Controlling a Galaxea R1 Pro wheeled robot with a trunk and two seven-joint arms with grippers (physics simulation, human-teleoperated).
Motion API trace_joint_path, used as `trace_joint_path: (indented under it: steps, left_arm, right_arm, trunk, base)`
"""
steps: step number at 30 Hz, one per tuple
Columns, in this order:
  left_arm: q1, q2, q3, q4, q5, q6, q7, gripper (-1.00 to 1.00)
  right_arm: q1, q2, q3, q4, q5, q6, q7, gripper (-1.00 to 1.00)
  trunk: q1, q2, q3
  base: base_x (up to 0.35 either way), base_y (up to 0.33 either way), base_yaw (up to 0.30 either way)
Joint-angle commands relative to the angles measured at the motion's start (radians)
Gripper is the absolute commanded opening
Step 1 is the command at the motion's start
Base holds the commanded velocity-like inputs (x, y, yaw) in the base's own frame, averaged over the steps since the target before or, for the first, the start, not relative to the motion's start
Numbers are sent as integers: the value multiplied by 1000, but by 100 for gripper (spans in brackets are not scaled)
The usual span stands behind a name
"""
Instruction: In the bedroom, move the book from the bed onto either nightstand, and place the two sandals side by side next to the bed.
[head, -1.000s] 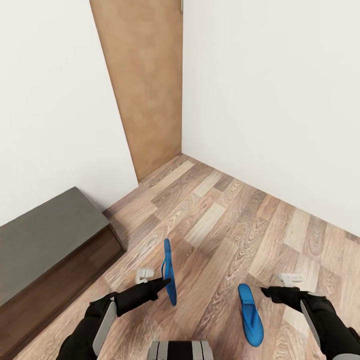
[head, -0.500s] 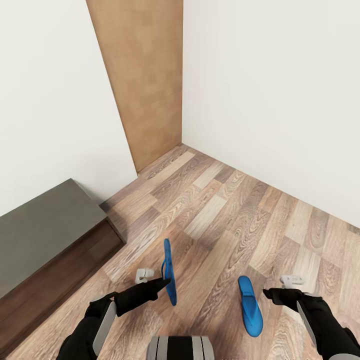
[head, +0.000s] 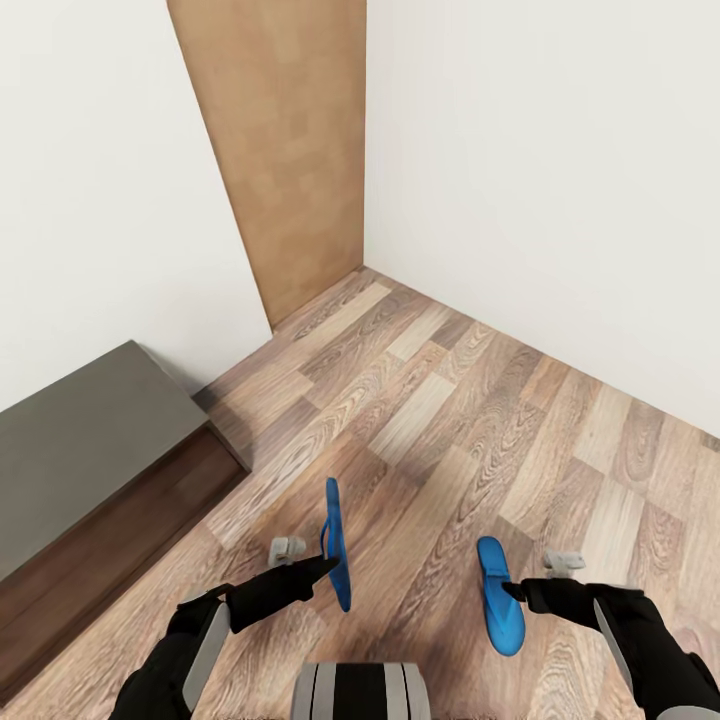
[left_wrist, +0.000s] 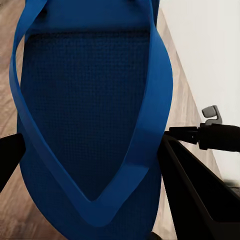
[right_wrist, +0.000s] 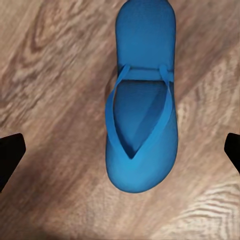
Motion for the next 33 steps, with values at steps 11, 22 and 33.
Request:
trace_joint_path:
  steps: [11, 22, 33]
  left_arm:
    - [0, -2, -1, 0, 4, 8, -4, -100]
    - [0, -2, 0, 0, 4, 8, -4, -100]
    - [0, -2, 0, 0, 4, 8, -3, -100]
  right_arm:
    - [-3, 73, -3, -21, 10, 3, -68, 100]
    - [-4, 135, -3, -108, 8, -8, -410, 100]
    - [-4, 137, 1, -150, 7, -9, -413, 100]
  trunk:
    - [5, -3, -43]
    - [7, -4, -66]
    - [7, -4, -66]
  base:
    - [0, 0, 0]
    - [0, 0, 0]
    - [0, 0, 0]
